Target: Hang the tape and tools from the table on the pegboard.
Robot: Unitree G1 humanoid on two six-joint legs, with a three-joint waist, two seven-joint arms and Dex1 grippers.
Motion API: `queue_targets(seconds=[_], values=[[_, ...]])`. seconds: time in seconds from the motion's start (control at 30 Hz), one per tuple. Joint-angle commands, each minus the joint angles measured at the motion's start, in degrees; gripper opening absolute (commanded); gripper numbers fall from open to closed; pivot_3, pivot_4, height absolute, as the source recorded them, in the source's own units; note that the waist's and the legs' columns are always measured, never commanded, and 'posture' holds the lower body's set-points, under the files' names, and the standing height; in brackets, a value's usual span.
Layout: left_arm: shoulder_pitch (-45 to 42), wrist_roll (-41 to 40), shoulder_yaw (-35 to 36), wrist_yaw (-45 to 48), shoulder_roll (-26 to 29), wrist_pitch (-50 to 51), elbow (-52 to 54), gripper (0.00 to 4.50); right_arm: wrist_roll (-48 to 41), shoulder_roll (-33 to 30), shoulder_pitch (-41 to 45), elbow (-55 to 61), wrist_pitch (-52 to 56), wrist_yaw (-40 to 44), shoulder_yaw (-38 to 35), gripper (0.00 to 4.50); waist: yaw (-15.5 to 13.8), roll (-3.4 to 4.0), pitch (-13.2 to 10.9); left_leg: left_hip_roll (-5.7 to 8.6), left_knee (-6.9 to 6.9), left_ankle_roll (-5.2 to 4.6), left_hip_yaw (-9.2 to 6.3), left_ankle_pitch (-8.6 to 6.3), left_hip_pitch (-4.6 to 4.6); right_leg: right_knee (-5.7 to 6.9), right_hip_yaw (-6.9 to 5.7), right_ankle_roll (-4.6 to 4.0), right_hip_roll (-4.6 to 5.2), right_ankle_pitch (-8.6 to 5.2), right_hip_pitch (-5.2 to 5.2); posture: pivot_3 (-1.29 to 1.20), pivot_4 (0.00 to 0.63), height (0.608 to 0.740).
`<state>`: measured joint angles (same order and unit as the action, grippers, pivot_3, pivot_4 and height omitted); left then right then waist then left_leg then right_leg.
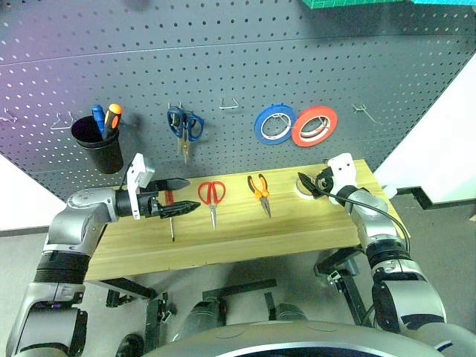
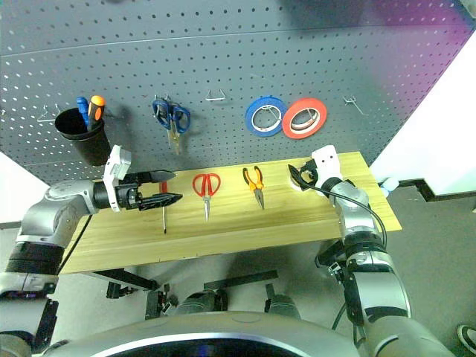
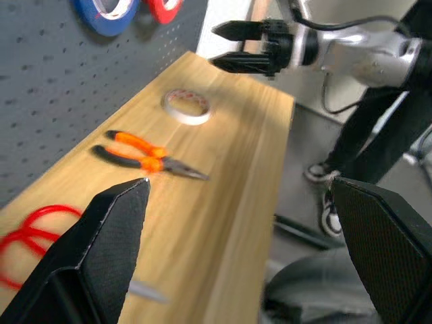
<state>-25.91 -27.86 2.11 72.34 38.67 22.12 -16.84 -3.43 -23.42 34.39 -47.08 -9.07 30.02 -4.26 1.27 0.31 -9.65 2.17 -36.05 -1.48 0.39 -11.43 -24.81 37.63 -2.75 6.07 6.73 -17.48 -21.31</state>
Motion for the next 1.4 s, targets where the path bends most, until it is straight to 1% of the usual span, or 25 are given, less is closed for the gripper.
queue_targets(seconds=[0.03,0.23,0.47,0.63,0.87,1.2,1.4], values=[[-2.09,0.06,2.22,0.53,0.37,-1.93,-1.75,4.47,0.8,-1.05,0.12,2.75,0.19,0.38,0.56,4.5,0.04,-0.08,-0.48,0.0,0.0,0.0,0.0,0.0,0.0,0.0,0.0,0.0,0.02,0.0,0.0,-0.04,0.195,0.74],[-2.11,-0.54,2.75,0.48,-0.29,-2.39,-0.08,4.47,1.84,-2.29,0.08,3.97,2.74,2.74,1.89,4.5,0.12,-0.12,-1.74,0.0,0.03,-0.03,0.01,-0.03,-0.03,-0.05,0.0,0.0,0.06,0.0,-0.01,-0.04,0.222,0.74],[-0.97,-0.71,3.49,-1.74,-1.74,-2.35,2.68,4.47,1.32,-3.73,1.36,5.15,8.16,6.21,2.29,4.5,0.0,-0.23,-3.06,0.0,0.02,-0.08,0.01,-0.05,-0.17,-0.12,-0.01,0.01,0.09,0.01,-0.1,-0.04,0.248,0.74],[-1.28,-1.04,3.66,-2.94,-2.28,-1.62,3.59,4.47,2.01,-4.14,4.51,3.59,10.63,9.05,3.38,4.5,0.45,-0.21,-3.81,-0.01,0.01,-0.09,0.01,-0.06,-0.25,-0.17,-0.03,0.02,0.1,0.01,-0.15,-0.03,0.256,0.74],[-0.61,-1.38,4.27,-3.86,-2.37,-1.18,4.58,4.47,3.62,-4.11,7.17,-0.15,9.63,9.22,4.57,4.5,0.87,-0.34,-4.52,0.0,0.03,-0.16,0.0,-0.11,-0.38,-0.31,-0.13,0.03,0.11,0.02,-0.19,-0.02,0.278,0.74],[3.2,-3.21,6.23,-6.9,-1.97,2.41,10.32,4.47,5.32,-3.76,7.81,-3.85,8.12,8.87,5.83,4.5,0.97,-0.46,-7.3,0.0,0.01,-0.16,-0.01,-0.11,-0.62,-0.31,-0.17,0.05,0.13,0.03,-0.4,0.0,0.34,0.74],[4.31,-4.18,6.99,-7.79,-1.58,4.22,12.43,4.47,4.81,-3.47,8.37,-4.99,9.46,9.13,5.36,4.5,0.95,-0.49,-8.9,0.0,0.0,-0.15,-0.01,-0.1,-0.62,-0.3,-0.23,0.05,0.13,0.03,-0.4,0.0,0.36,0.74]])
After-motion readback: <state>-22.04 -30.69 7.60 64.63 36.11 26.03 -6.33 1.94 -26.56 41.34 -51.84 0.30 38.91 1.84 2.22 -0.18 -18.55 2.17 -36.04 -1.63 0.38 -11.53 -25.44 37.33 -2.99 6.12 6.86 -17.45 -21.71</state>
